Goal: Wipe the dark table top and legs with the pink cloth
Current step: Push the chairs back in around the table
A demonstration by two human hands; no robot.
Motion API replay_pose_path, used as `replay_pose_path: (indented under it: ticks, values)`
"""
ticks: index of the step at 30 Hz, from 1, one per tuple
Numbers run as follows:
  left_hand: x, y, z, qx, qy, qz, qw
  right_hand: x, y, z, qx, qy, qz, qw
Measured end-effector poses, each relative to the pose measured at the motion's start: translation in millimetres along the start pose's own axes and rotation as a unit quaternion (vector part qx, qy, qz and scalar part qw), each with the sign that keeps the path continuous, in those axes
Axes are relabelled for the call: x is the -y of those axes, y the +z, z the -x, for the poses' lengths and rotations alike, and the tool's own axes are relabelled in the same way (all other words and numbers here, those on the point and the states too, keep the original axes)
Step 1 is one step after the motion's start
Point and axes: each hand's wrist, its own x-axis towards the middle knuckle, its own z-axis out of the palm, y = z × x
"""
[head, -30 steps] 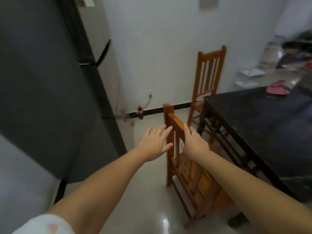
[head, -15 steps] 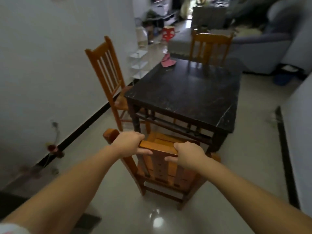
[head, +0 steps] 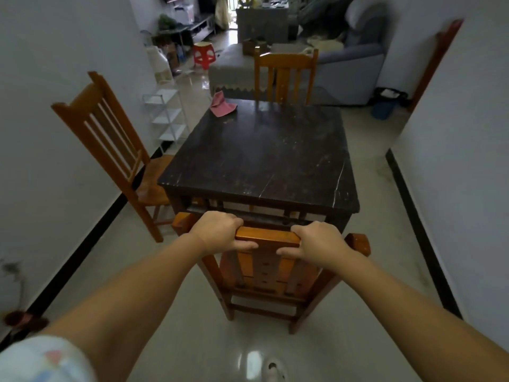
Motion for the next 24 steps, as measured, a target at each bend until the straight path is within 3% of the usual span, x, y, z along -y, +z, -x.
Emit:
replay_pose_path:
  ticks: [10,19,24]
  values:
    - [41.3,8.4,-82.5,0.005,-0.007,-0.006,1.000,-42.1,-14.8,-75.4,-0.001,0.014,0.008,1.000]
    - [57.6,10.1,-100.2,0.019,-0.011,0.004,1.000,-45.1,-16.5,-100.0,0.008,0.017,0.008,1.000]
    - [67.0,0.4,-97.9,0.089,0.006,0.081,0.993,-36.8,-32.3,-112.0,0.051,-0.008,-0.030,0.998]
